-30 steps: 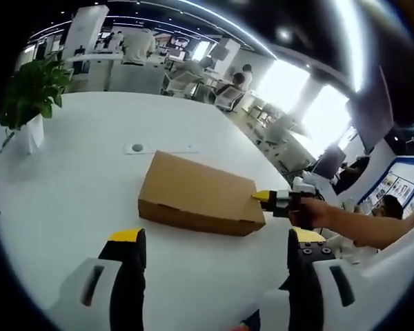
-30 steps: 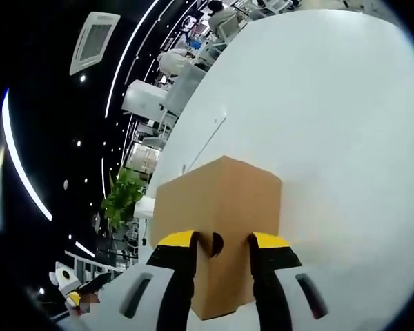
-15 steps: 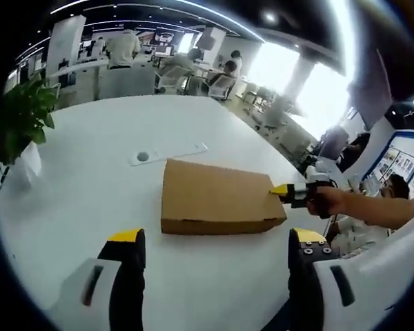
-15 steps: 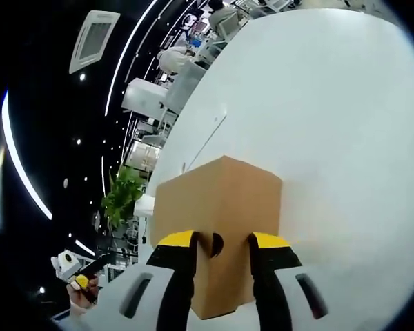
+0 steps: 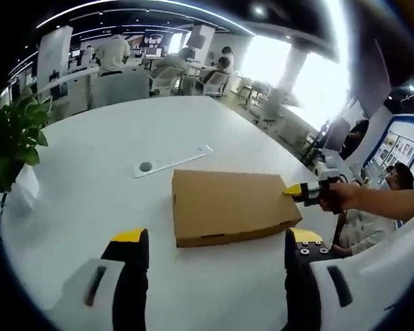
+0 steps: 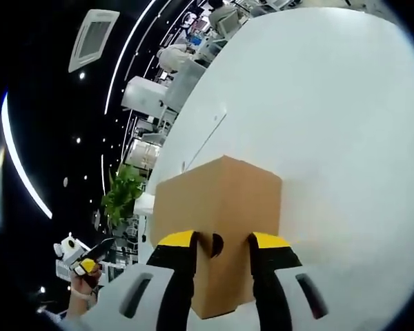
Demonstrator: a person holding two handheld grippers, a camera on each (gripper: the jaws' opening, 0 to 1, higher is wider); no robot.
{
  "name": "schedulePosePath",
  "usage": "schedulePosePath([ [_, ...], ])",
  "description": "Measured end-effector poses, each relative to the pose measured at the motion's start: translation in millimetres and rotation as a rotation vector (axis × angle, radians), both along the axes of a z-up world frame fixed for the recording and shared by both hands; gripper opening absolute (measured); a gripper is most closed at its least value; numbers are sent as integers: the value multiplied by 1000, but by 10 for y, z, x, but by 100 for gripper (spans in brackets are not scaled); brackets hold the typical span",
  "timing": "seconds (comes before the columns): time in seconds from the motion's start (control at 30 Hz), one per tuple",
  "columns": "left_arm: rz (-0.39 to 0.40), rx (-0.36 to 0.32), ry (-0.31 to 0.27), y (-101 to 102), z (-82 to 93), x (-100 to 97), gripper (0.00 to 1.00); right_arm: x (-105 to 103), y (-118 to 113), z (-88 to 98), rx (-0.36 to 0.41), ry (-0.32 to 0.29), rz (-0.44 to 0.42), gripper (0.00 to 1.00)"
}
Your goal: Operate the shoe box by opening the lid, removing the specified soft item, and placing it in the target area until the item is outside and the box remains undamaged.
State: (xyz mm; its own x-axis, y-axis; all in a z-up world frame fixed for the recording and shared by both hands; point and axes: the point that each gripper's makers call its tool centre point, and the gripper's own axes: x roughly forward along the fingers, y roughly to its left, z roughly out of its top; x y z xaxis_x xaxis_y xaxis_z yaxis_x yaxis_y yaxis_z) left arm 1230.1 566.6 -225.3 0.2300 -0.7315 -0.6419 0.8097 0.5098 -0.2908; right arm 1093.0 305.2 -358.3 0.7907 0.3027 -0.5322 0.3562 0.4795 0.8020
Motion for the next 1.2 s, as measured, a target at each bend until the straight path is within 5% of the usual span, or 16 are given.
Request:
schedulePosePath([
  [0.3,2,-26,37,-55,-96,238,83,-2,8,-5,-7,6,1,30],
  [0.6,63,-178,201,-236,-159,472,77,0,-5,-24,-5,8,-1,30],
  [1.2,109,-158,310,-368,-649,770,79,-23,13,2,-7,5,-3,30],
])
